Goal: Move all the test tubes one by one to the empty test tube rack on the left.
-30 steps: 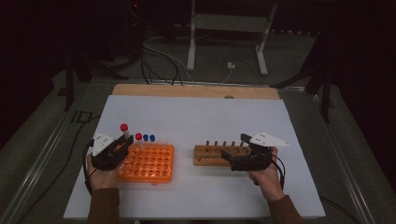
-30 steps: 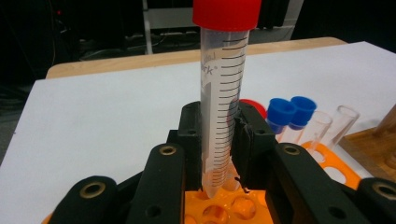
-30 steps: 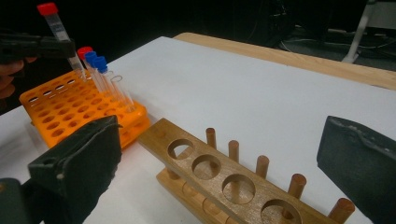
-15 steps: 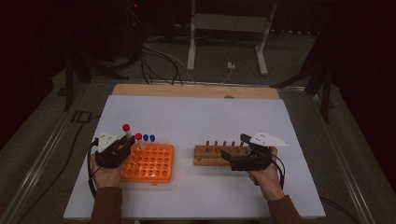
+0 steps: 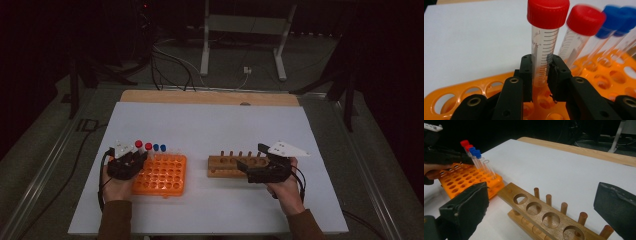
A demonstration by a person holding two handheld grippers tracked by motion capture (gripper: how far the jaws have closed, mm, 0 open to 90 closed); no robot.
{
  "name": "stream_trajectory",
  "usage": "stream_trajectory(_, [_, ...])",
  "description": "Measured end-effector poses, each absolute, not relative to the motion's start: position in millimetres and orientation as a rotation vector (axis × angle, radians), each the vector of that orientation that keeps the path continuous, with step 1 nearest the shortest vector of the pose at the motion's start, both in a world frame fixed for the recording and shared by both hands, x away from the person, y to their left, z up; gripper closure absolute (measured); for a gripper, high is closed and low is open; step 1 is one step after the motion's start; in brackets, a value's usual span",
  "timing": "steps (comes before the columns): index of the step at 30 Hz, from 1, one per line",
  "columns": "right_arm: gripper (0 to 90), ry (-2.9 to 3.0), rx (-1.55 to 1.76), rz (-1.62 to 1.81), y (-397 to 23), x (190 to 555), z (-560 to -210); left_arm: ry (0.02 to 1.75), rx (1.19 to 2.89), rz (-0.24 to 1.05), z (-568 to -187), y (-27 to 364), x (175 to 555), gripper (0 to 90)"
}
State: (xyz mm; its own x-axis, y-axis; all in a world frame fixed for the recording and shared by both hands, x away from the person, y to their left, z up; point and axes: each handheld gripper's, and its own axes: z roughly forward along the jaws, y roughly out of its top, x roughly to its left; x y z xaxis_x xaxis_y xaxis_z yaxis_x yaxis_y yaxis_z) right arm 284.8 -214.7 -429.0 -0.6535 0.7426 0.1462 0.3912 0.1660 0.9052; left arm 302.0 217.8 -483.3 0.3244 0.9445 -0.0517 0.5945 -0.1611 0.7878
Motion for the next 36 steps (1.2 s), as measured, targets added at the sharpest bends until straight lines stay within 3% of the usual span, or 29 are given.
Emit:
stream_trajectory(6, [0.0, 2.120, 1.080, 1.478, -215, 285, -429, 1.378, 1.876, 0.602, -484, 217, 302, 74.4])
stream_trajectory(9, [0.0, 2.120, 1.080, 1.478, -215, 284, -429, 1.389, 1.862, 0.609, -482, 219, 299, 66.6])
stream_trajectory(13, [0.0, 2.116, 1.082, 1.480, -217, 284, -428, 1.341, 1.827, 0.642, -473, 222, 291, 62.9])
stream_trajectory(19, [0.0, 2.120, 1.074, 1.478, -217, 284, -428, 1.294, 1.842, 0.685, -470, 218, 291, 74.7])
stream_trajectory(30, [0.0, 2.091, 1.088, 1.482, -232, 282, -429, 1.320, 1.846, 0.655, -472, 219, 288, 75.4])
stream_trajectory(36, [0.0, 2.047, 1.086, 1.495, -245, 280, -429, 1.283, 1.753, 0.638, -465, 225, 277, 59.0])
